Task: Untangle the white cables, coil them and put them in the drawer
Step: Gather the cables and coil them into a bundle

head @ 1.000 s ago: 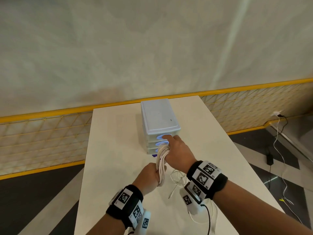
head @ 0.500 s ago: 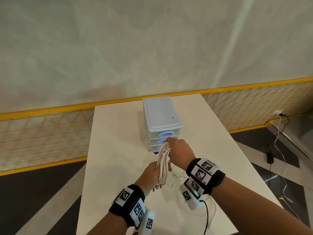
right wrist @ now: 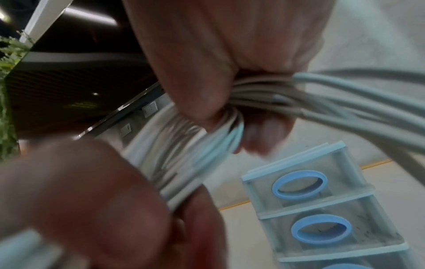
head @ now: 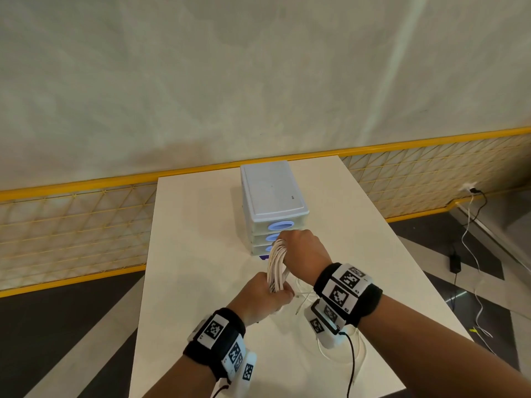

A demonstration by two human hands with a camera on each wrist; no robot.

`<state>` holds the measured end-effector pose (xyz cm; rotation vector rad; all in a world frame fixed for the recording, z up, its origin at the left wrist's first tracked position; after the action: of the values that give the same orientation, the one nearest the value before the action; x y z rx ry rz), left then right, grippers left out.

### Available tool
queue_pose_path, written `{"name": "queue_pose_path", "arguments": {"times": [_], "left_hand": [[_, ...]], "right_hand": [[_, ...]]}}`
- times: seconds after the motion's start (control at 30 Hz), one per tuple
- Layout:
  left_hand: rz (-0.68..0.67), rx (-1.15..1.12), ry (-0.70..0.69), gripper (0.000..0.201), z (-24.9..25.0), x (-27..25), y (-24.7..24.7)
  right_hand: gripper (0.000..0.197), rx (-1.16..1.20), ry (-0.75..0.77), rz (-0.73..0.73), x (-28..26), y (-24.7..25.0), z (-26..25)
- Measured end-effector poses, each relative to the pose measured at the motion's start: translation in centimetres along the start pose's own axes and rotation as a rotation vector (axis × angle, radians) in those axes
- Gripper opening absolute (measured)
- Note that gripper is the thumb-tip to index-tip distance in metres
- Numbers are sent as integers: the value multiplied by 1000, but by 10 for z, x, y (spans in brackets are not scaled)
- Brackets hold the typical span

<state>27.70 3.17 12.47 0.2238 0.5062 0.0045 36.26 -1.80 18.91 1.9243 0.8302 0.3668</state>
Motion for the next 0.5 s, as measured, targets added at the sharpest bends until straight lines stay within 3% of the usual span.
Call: {"name": "queue_pose_path", "arguments": {"times": [0.2,0.3,0.5], "left_hand": [[23,76,-87,5,8,2,0],[30,75,-137,13,14,5,-1],[145,57,-104,28,10,16,6]], "right_hand": [[30,409,12,102,0,-2,-5],[30,524,4,169,-1,-1,-5],[28,704,-37,213,1,-5,-4]]}}
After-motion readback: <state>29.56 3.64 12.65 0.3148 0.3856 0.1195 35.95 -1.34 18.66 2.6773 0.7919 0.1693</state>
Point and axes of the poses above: each hand's wrist, its own x-axis towards the middle knuckle, its own y-axis out of the back of the hand, z = x × y, the point moved 8 cm from there along x, towards the middle knuckle, and after that the axes turned 10 degrees about y, right-handed, at the moved point
